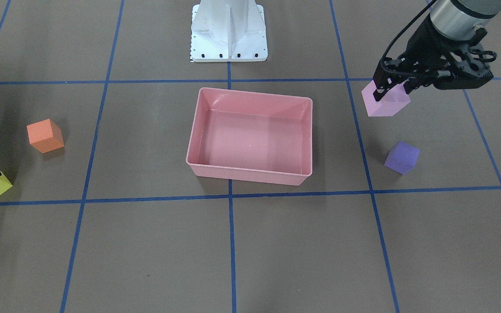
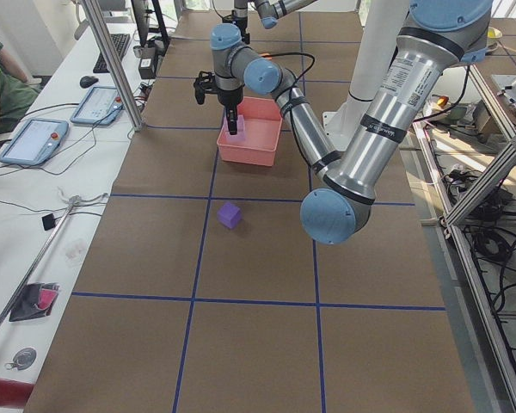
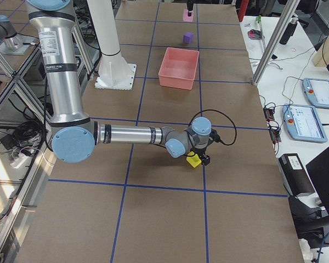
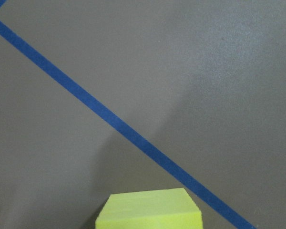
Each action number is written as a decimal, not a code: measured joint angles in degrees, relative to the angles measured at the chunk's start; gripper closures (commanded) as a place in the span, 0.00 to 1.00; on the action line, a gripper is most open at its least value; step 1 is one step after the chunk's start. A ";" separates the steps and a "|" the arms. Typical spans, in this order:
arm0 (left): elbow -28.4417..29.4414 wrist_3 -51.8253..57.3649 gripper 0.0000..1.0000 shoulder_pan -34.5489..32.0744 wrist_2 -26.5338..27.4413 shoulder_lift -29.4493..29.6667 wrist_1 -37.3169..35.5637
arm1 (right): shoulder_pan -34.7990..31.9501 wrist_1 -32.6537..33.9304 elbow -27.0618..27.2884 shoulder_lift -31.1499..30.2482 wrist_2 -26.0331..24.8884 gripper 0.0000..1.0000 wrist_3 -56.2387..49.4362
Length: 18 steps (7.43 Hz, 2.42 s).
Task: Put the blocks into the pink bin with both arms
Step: 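Lift the light pink cube with left gripper while right grasps yellow cube, then carry the light pink cube into the pink bin and release it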
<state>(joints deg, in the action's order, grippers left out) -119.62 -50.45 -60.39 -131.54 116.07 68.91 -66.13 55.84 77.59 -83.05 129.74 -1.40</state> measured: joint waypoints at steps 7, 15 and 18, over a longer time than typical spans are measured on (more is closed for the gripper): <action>0.49 -9.73 1.00 6.96 0.95 5.97 0.00 | -4.73 5.95 1.04 2.66 9.84 1.00 0.13; 21.46 -29.35 0.00 29.82 21.50 22.06 14.05 | -10.10 37.98 21.39 8.59 14.40 1.00 1.44; 18.90 -26.21 0.00 28.95 22.54 22.05 11.96 | -9.52 40.13 26.39 9.82 14.63 1.00 10.05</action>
<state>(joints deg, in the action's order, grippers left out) -100.72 -76.66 -31.44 -109.01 138.12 80.87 -75.65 95.97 103.98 -73.23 144.38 8.65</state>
